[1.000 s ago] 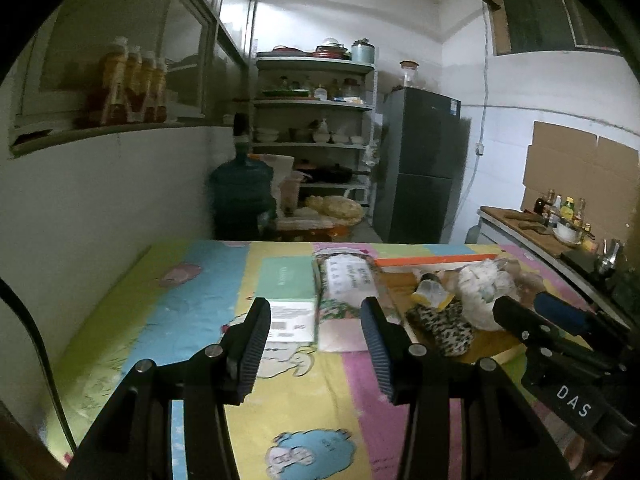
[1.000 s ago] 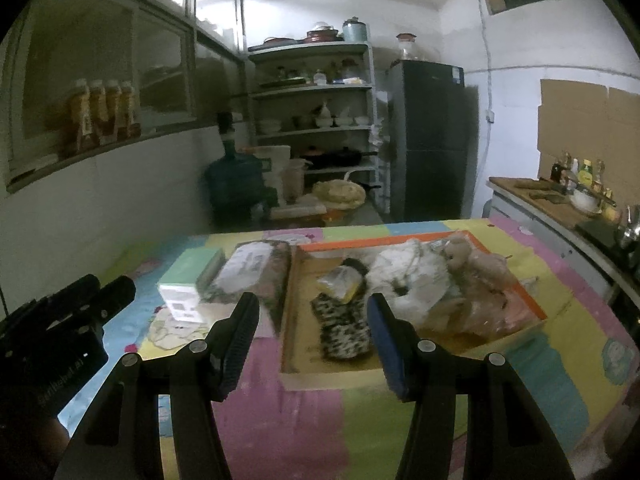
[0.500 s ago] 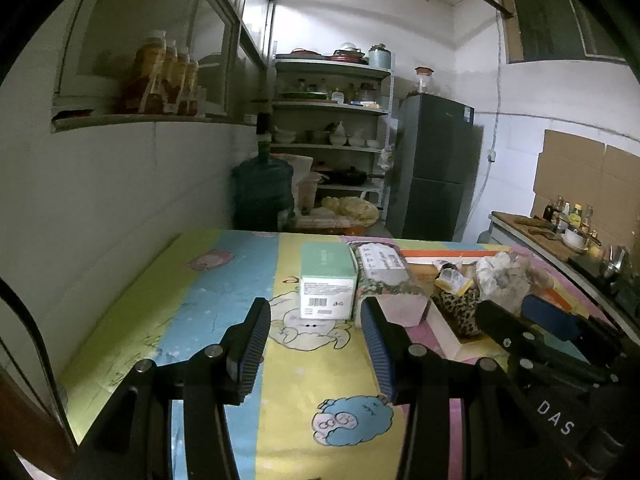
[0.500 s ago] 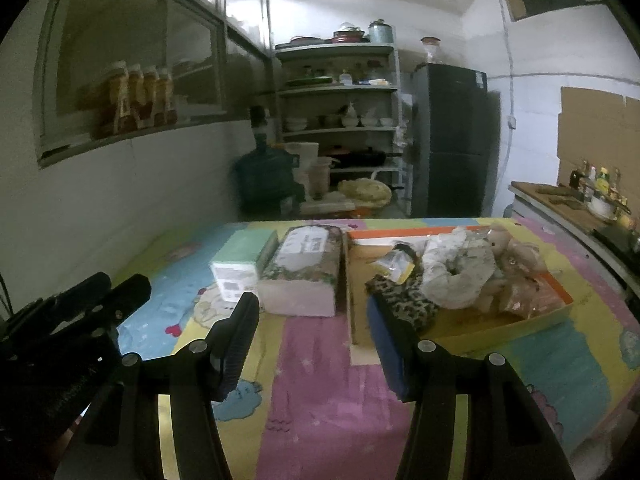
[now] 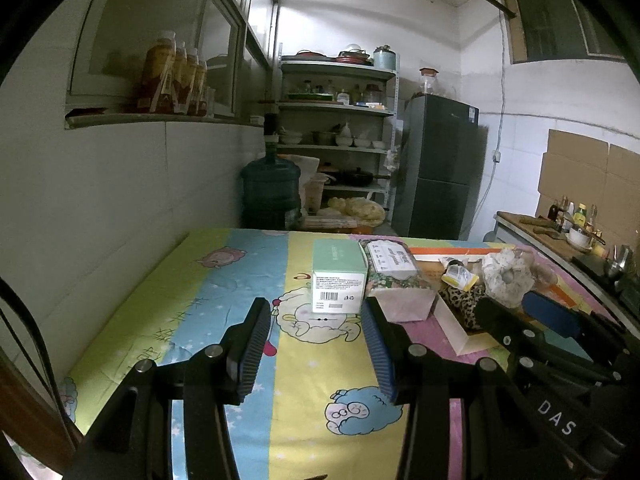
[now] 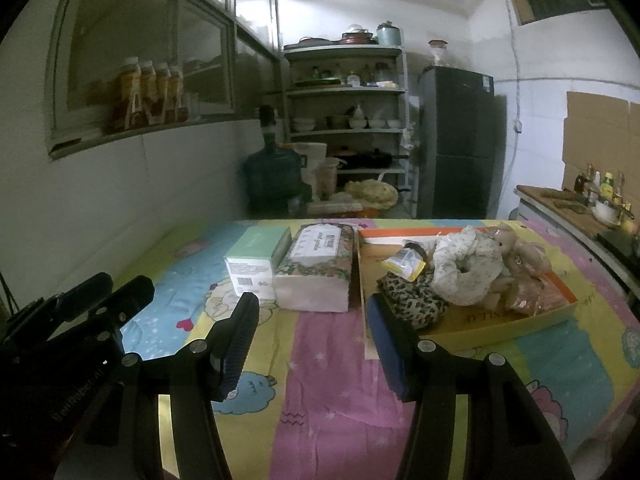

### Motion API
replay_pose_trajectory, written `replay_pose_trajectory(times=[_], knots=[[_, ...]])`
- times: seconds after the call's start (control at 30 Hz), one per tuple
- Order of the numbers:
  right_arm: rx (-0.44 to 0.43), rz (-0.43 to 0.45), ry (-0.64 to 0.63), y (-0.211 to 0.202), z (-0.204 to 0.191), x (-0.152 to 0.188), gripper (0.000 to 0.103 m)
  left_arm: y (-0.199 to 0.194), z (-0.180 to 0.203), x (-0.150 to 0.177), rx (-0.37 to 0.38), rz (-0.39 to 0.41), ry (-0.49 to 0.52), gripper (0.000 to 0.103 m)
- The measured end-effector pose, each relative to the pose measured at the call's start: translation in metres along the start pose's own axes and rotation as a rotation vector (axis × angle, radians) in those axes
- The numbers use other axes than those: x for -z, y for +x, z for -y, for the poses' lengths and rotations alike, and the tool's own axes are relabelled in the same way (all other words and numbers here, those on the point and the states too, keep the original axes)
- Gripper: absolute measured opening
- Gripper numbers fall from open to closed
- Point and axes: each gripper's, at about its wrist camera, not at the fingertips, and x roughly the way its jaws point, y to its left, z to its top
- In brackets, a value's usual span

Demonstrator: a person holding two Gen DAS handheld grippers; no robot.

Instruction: Organize soft objects

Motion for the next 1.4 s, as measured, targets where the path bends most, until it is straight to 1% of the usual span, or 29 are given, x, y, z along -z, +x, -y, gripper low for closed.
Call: replay_pose_trajectory(times=[1.4], knots=[[-0.008, -0.006, -0.011, 0.0012, -0.0029, 0.0003, 0.058, -0.0014, 0.0001, 0.0007, -0.001, -0.001, 0.004, 0.047]])
